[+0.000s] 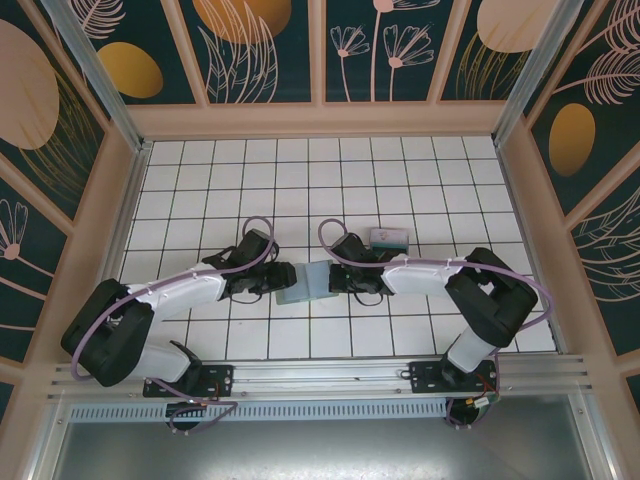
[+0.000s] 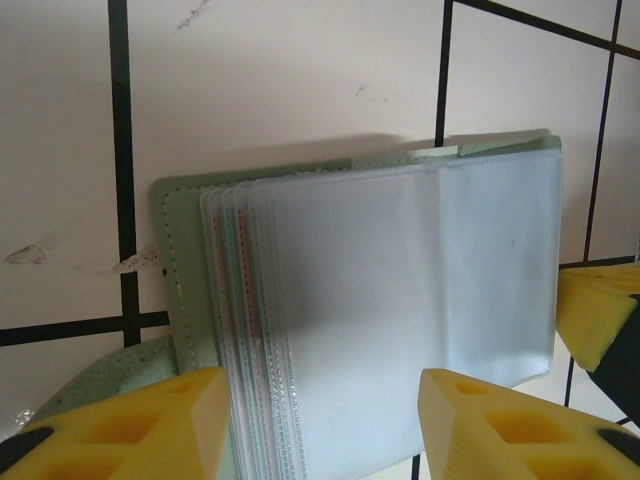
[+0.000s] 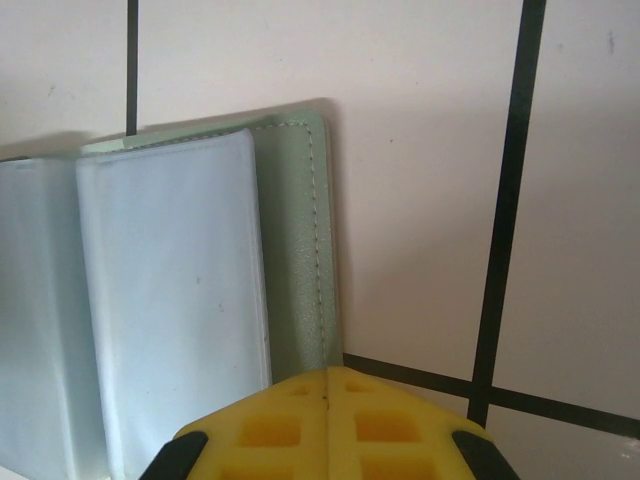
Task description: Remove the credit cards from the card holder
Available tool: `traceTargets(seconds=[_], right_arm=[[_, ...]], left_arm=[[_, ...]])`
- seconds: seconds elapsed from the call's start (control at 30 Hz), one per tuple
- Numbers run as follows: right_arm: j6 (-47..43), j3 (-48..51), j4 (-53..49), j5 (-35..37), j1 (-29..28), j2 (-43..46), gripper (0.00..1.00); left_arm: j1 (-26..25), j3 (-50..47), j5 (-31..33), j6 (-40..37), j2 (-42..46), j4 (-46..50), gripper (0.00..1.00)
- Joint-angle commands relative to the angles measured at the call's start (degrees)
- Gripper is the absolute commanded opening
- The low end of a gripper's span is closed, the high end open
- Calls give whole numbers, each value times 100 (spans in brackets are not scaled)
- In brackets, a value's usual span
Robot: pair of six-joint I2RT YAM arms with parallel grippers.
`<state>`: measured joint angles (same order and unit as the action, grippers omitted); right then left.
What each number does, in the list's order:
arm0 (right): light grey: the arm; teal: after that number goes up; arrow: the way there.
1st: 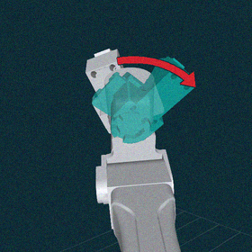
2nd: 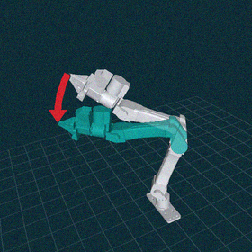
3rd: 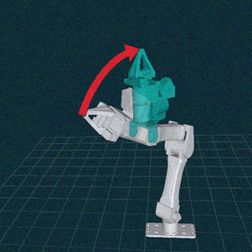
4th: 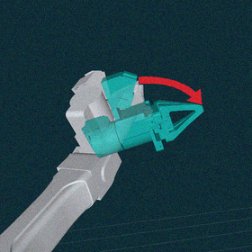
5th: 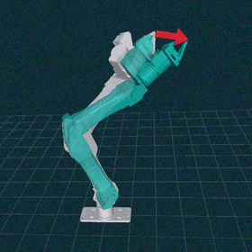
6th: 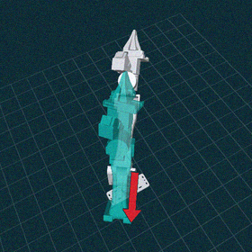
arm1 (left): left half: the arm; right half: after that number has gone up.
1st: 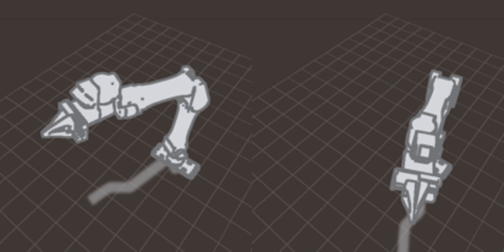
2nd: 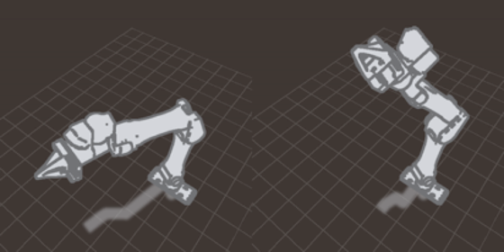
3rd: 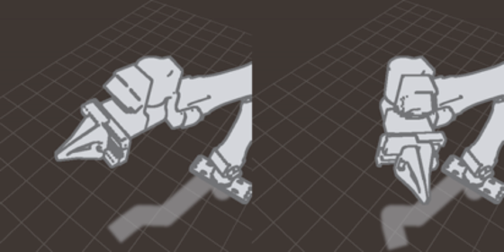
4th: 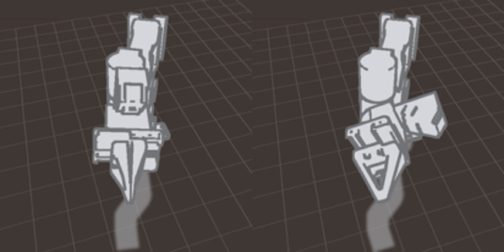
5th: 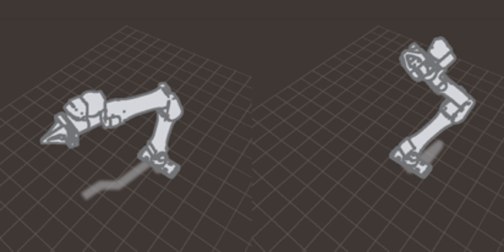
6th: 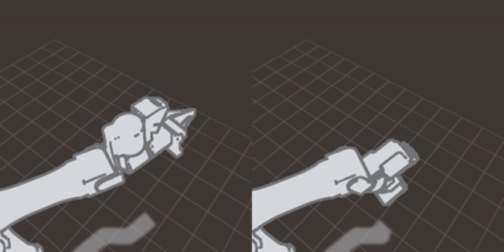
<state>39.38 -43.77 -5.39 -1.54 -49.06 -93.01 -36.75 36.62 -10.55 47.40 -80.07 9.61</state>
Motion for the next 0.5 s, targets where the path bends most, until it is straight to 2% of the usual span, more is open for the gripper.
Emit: traceTargets(seconds=[0.0, 0.47], right_arm=[[44, 73, -206, 63, 34, -86, 0], [39, 54, -172, 22, 35, -136, 0]], left_arm=[[10, 2, -174, -86, -45, -105, 54], [5, 16, -413, -98, -256, -309, 53]])
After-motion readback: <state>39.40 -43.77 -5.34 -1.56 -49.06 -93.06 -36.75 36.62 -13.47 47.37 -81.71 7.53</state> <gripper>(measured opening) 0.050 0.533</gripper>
